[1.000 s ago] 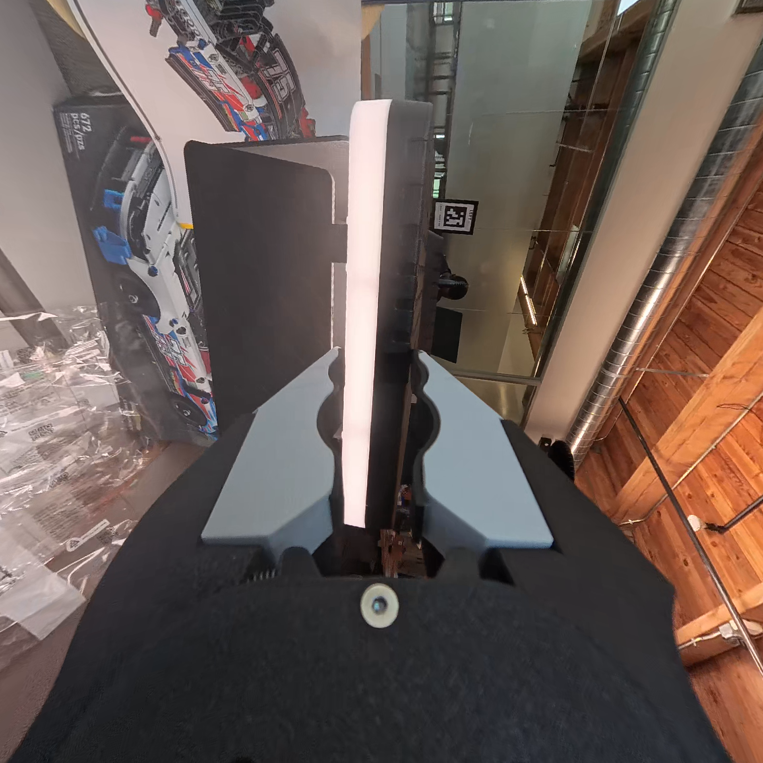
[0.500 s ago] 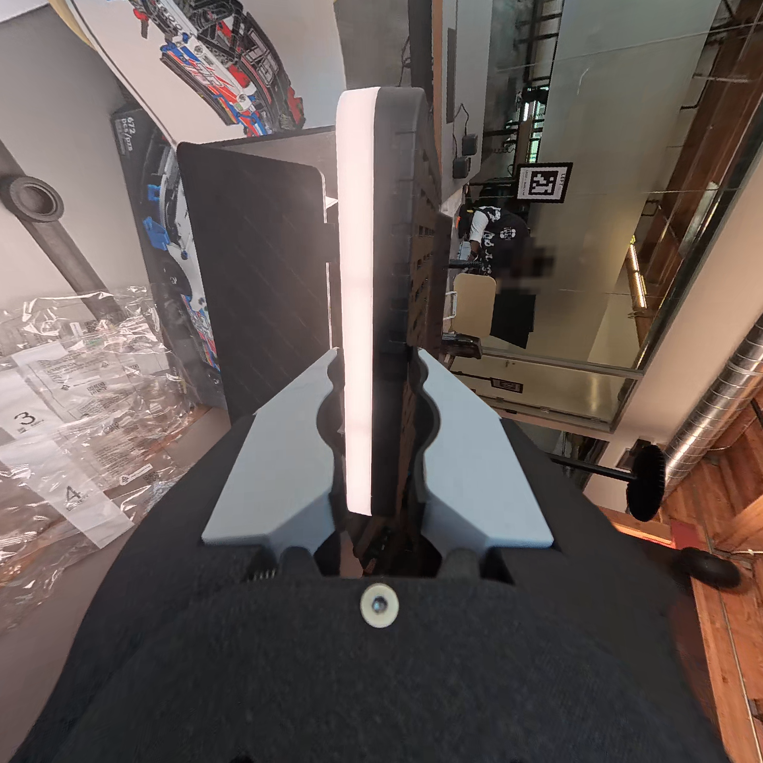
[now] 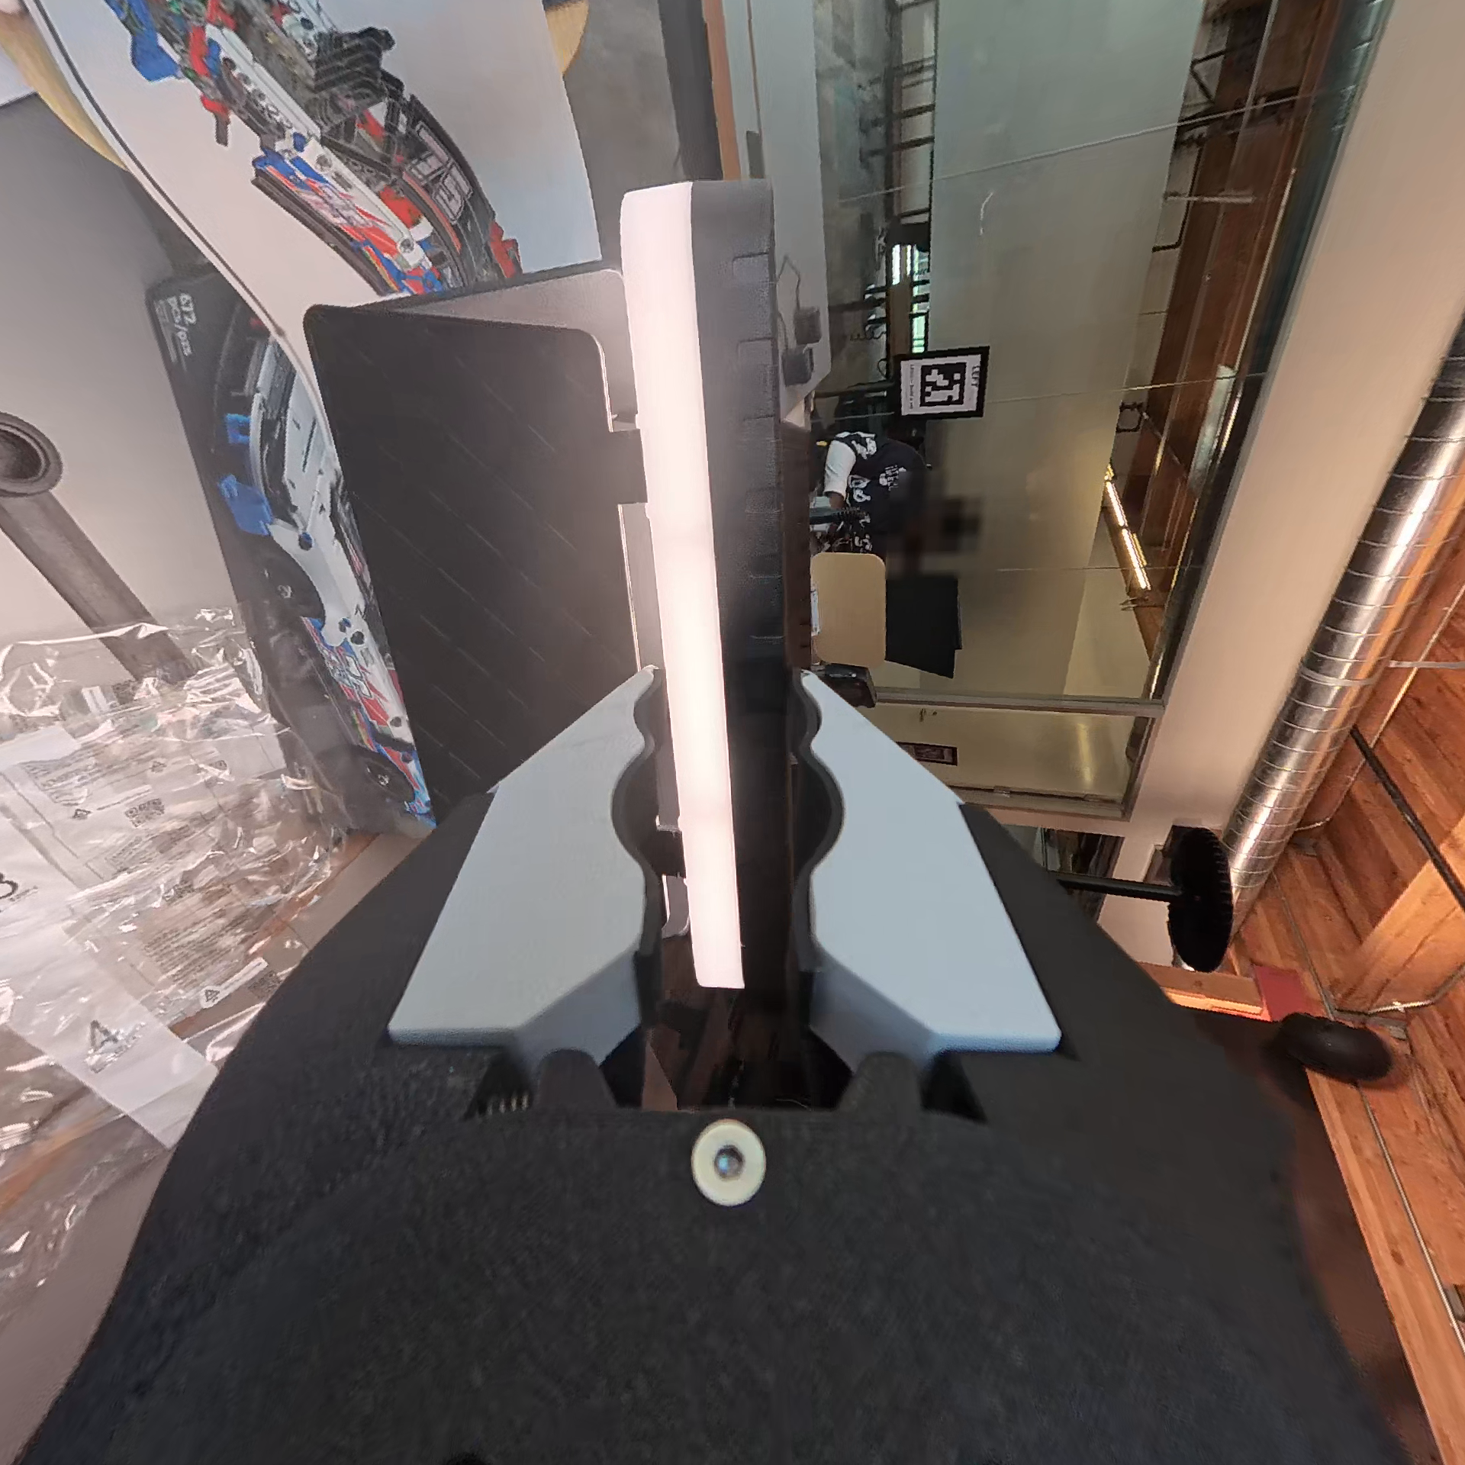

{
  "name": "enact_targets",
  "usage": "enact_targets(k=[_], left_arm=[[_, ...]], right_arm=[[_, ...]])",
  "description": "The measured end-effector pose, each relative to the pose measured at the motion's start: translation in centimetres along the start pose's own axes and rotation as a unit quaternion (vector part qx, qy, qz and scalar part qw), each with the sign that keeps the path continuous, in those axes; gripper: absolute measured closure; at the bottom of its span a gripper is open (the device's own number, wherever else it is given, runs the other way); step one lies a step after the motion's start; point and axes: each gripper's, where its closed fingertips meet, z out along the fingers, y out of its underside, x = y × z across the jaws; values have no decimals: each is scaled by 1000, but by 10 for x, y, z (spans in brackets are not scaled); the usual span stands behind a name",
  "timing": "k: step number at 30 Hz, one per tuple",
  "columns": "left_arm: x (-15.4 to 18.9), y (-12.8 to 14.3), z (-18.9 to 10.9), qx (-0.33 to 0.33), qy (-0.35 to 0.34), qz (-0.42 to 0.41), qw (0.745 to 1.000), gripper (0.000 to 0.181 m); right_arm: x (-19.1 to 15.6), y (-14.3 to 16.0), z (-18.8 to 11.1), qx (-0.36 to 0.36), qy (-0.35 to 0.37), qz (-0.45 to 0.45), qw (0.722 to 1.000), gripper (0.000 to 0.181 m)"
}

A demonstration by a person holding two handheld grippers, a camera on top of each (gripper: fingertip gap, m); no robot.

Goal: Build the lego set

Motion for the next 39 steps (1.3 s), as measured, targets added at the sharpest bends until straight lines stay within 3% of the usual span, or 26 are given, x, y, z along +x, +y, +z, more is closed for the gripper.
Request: enact_targets(k=[1,5,9,12,16,21,24,28,33,39], left_arm=[[0,0,0,0,-1,1,1000,164],[-3,0,-1,1,-9,5,1000,164],[-9,-8,-6,21,-32,13,999,164],[-15,-15,-10,39,-55,19,998,164],[-24,-21,-16,52,-85,25,995,164],[-34,-23,-21,56,-120,32,991,164],[-39,-23,-22,55,-131,29,989,163],[-38,-25,-22,58,-127,29,990,163],[-35,-24,-20,58,-119,32,991,163],[-31,-24,-20,56,-112,36,991,163]], right_arm=[[-2,-2,-3,10,5,3,1000,154],[-3,-13,-24,52,41,38,997,138],[-29,-56,-76,213,59,162,962,138],[-91,-84,-115,328,13,274,904,138],[-206,-109,-142,409,-82,411,811,139],[-344,-120,-129,405,-167,513,738,142],[-388,-124,-120,413,-189,534,713,145],[-412,-126,-113,414,-200,497,736,146],[-415,-133,-122,429,-234,507,710,147],[-411,-126,-123,431,-231,512,706,147]])
